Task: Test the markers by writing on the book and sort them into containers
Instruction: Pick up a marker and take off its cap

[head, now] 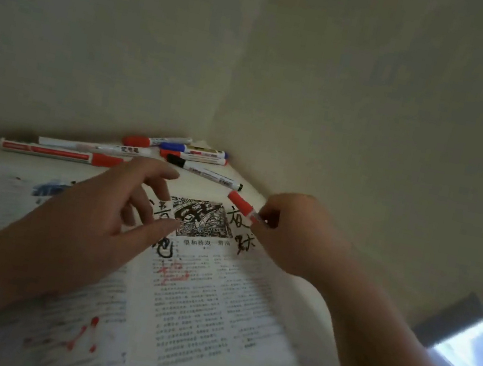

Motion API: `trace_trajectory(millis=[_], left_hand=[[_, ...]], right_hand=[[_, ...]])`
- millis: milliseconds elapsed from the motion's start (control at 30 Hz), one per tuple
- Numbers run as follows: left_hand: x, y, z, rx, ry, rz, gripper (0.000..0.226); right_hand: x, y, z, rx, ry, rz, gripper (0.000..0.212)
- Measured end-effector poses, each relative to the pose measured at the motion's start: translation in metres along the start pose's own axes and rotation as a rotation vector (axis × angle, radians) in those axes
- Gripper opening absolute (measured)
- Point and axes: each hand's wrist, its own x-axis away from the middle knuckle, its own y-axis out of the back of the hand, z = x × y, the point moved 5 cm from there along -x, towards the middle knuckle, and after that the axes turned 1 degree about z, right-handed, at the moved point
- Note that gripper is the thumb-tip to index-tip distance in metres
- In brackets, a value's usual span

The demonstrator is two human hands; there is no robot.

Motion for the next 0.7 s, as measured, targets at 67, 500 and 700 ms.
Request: trace_trajectory(millis=[67,500,700], left_hand=[[0.001,0.001,-0.001,-0.057,-0.016,0.022,0.039],[-0.001,0.007,0.001,-0.180,-0.030,-0.043,0.018],[-0.003,0.015,0.008,-0.137,0.058,-0.158,0.018]], right_hand=[[-0.003,-0.005,-0.027,0.078,-0.147,0.106,0.012],[-0.005,-0.001,-0.048,0.150,-0.228,-0.018,0.017],[-0.055,-0.009,0.016,0.015,0.036,-0.043,0.023]])
